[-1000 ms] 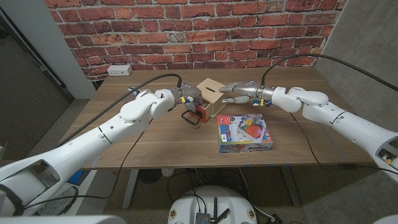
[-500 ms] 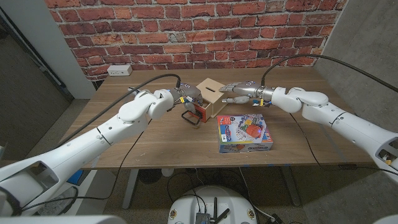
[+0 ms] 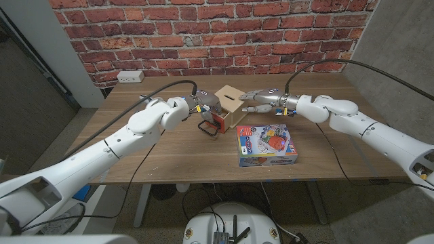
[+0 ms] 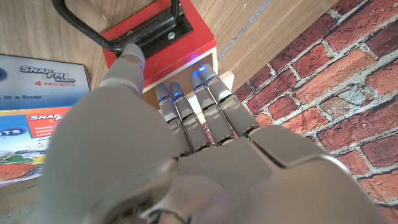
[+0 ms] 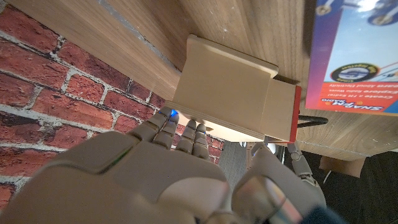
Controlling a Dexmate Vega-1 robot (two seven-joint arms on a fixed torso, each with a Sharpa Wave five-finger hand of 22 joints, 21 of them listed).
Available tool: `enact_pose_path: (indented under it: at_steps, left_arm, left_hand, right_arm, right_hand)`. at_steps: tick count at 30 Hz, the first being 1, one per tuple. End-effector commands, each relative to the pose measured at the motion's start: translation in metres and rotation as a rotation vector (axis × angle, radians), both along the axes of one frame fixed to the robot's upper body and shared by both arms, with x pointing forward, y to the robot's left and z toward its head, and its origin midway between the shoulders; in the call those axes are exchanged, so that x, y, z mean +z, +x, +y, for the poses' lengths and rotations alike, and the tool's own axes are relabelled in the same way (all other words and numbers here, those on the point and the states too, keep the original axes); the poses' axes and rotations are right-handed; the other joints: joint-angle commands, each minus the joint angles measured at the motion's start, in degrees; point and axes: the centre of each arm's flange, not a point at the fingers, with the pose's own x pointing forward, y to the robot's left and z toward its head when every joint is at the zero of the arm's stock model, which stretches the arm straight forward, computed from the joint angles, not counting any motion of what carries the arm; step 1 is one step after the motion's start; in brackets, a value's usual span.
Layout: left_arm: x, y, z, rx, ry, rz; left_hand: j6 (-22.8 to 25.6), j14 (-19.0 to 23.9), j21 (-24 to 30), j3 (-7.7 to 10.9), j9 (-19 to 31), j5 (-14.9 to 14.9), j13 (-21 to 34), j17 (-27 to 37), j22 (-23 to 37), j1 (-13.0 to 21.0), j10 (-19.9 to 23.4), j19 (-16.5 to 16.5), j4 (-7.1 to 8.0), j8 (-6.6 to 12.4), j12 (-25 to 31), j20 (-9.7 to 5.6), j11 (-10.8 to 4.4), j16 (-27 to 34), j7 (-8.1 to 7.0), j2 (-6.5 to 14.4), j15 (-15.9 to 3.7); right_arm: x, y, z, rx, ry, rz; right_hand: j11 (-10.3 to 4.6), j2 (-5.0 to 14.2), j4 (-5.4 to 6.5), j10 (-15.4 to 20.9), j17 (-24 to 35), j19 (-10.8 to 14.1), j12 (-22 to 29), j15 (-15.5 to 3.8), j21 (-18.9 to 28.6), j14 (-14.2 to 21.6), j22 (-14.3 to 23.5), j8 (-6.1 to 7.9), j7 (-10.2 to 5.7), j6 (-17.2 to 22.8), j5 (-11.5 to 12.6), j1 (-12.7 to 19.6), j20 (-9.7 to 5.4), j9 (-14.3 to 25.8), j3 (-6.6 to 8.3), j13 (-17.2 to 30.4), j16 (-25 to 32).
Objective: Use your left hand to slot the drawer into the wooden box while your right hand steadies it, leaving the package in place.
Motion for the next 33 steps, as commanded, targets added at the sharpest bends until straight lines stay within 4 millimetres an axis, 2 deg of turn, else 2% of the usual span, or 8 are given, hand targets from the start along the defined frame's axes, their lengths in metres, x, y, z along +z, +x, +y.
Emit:
enact_pose_path:
  at_steps: [1,22,30,33]
  left_arm:
    - [0.004,-0.013,-0.003,-0.02,0.009,-0.061]
    - [-0.006,-0.031,-0.001,-0.039,-0.003,-0.173]
    - [-0.015,-0.034,0.002,-0.04,0.001,-0.241]
    - [-0.017,-0.034,0.002,-0.033,-0.003,-0.254]
  left_hand:
    - [-0.2,-0.1,-0.2,0.1,0.1,0.1,0.1,0.1,0.1,-0.4,-0.3,-0.3,0.28,0.2,0.3,-7.73,-0.12,0.2,0.14,0.2,-8.37]
    - [-1.0,-1.0,-0.4,0.33,0.2,0.0,0.0,0.1,0.0,-1.0,-1.4,-1.7,0.3,0.33,0.3,-7.83,-0.33,0.3,-0.15,0.3,-8.43]
    - [-5.6,-4.8,-0.8,-0.29,0.3,-0.5,0.0,0.2,0.0,-1.8,-4.7,-5.2,0.23,-0.37,0.1,-7.94,-0.5,0.1,-0.48,-0.4,-8.22]
    - [-8.0,-6.3,-0.7,-0.69,0.3,-0.7,0.0,0.2,-0.1,-2.0,-6.7,-6.4,0.25,-0.58,-0.1,-7.81,-0.13,0.3,-0.36,-0.4,-8.13]
  right_arm:
    - [0.001,0.001,0.001,0.005,0.001,0.002]
    - [-0.001,-0.001,0.0,-0.004,0.002,0.004]
    - [0.0,0.0,0.0,0.0,0.0,0.005]
    - [0.0,-0.001,0.0,0.001,-0.003,0.002]
  right_hand:
    - [0.11,2.6,-0.03,0.5,0.1,1.3,0.2,-3.94,0.4,0.7,0.1,0.37,0.11,0.4,-0.1,0.1,-3.9,0.1,0.38,0.1,0.2]
    - [0.1,2.55,-0.25,0.5,0.0,1.4,0.1,-3.9,0.4,0.7,0.1,0.33,0.16,0.4,-0.2,0.3,-3.89,0.1,0.62,0.1,0.1]
    - [0.13,2.56,-0.37,0.5,0.0,1.4,0.1,-3.81,0.4,0.8,0.1,0.33,0.2,0.3,-0.2,0.4,-3.9,0.1,0.77,0.1,0.1]
    - [0.13,2.53,-0.39,0.5,0.0,1.4,0.1,-3.76,0.4,0.8,0.1,0.31,0.2,0.3,-0.2,0.4,-3.86,0.1,0.79,0.1,0.1]
